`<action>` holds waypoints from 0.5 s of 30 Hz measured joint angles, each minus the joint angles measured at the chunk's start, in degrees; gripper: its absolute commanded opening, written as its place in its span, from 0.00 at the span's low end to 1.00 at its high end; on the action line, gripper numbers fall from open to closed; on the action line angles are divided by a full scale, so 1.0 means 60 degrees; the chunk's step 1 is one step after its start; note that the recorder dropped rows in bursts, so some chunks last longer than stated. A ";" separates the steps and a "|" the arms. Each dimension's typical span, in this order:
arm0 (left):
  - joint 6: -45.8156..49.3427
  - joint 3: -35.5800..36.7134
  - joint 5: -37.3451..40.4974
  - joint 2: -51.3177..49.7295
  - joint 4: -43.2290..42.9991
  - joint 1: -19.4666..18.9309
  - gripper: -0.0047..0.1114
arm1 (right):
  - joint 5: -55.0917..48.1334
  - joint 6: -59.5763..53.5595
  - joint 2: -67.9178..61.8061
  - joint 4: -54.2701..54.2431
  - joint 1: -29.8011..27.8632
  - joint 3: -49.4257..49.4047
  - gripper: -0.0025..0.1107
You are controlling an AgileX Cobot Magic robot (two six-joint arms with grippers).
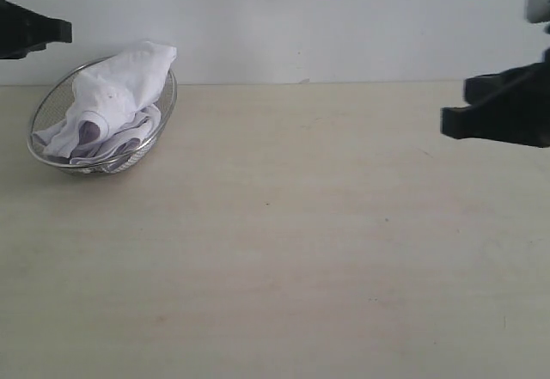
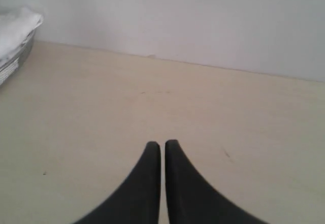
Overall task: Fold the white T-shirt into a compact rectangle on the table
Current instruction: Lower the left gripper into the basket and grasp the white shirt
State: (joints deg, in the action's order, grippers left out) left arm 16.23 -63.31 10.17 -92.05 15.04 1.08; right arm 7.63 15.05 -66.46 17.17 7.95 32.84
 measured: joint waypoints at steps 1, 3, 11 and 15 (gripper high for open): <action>0.0106 -0.0339 0.0181 -0.0308 0.0000 0.0000 0.08 | -0.0119 0.0000 -0.0403 0.0148 0.0264 0.0312 0.02; 0.0328 -0.0843 0.0613 -0.0734 0.0000 0.0000 0.08 | -0.0553 0.0000 -0.1067 0.0364 0.0720 0.0915 0.02; 0.0828 -0.1989 0.2239 -0.1986 0.0024 0.0000 0.08 | -0.2984 -0.0933 -0.3370 0.0566 0.1599 0.2996 0.02; 0.0830 -0.2283 0.2365 -0.2443 0.0241 -0.0070 0.08 | -0.3461 -0.1751 -0.4215 -0.0025 0.1618 0.3463 0.02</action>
State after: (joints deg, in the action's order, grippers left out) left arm 21.21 -77.00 24.36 -106.71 16.48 0.65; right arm -13.14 4.54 -91.75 17.02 17.66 53.62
